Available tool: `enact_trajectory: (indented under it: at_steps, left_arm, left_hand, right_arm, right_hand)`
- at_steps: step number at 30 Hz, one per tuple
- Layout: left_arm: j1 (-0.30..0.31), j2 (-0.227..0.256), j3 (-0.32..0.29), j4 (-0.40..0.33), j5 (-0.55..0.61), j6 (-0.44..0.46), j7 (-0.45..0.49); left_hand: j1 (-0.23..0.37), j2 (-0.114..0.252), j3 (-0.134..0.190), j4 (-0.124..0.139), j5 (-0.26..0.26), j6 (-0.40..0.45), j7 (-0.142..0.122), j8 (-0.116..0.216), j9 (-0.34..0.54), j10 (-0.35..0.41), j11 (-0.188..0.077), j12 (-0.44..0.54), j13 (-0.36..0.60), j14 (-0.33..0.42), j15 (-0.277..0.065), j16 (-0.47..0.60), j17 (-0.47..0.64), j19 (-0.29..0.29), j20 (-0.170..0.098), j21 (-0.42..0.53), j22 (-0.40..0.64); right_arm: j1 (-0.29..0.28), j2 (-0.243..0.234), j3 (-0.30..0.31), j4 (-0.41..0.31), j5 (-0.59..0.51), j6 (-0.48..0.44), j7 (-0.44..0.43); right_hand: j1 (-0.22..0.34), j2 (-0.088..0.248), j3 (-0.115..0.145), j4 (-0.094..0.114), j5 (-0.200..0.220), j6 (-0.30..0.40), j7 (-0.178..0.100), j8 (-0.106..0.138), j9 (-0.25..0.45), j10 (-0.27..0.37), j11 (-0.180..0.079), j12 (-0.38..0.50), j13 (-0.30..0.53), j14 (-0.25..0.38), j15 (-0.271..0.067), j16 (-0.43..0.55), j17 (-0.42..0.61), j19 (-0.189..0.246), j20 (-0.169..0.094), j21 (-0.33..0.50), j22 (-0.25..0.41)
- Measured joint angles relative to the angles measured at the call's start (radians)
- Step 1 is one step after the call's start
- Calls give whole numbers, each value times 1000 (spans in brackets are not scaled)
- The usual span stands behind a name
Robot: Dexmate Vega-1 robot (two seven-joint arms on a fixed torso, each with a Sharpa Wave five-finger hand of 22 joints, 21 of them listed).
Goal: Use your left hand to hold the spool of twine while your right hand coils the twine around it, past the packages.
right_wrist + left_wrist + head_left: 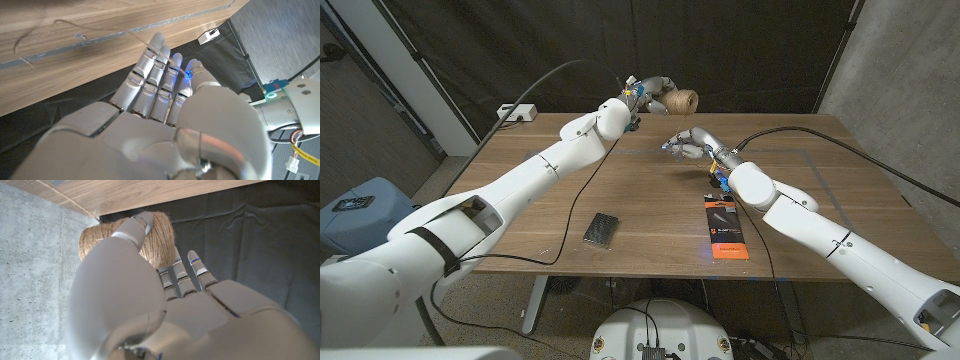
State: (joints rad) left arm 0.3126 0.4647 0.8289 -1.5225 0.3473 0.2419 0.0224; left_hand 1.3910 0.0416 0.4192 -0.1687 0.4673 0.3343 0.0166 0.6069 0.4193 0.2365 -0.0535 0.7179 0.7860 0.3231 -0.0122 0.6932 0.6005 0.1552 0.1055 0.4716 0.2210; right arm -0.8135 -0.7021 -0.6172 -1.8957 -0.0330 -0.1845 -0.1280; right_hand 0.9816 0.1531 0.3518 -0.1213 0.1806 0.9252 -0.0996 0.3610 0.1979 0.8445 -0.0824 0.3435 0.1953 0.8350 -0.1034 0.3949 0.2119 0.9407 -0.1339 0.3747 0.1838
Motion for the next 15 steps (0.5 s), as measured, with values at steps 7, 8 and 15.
enact_trajectory:
  at_steps: [7, 8, 15]
  left_arm:
    - [-3, -4, 7, 4, 0, 8, 3]
    - [-3, -5, 8, 4, 0, 12, 4]
    - [-4, -6, 14, 4, -1, 22, 5]
  left_hand:
    - [0, 0, 0, 0, 0, 0, 0, 0, 0, 0, 0, 3, 0, 1, 1, 0, 2, 0, 0, 0, 0]
    - [0, 0, -3, -3, 0, 0, 0, 0, 0, 0, 0, 4, 0, 1, 1, 0, 4, 0, 0, 3, 0]
    - [0, 0, -4, -2, 0, 0, 0, 0, 0, 0, 0, 4, 0, 0, 0, 8, 6, -5, 5, 6, 0]
  right_arm:
    - [-7, -8, 6, -16, 6, 13, 9]
    - [-12, -12, 10, -26, 7, 14, 10]
    - [-21, -19, 19, -41, 9, 21, 11]
  right_hand:
    - [0, 0, 3, -3, 0, 5, 5, -2, 0, 9, -2, 0, 0, 0, 0, 0, 0, 0, 0, 0, 0]
    - [0, 0, 3, -3, 0, 5, 5, -2, 0, 9, -2, 0, 0, 0, 0, 0, 0, 0, 0, 0, 0]
    - [0, 0, 3, -3, 0, 5, 5, -4, 0, 9, -2, -8, 0, 3, 4, 0, 0, 0, 0, 0, 0]
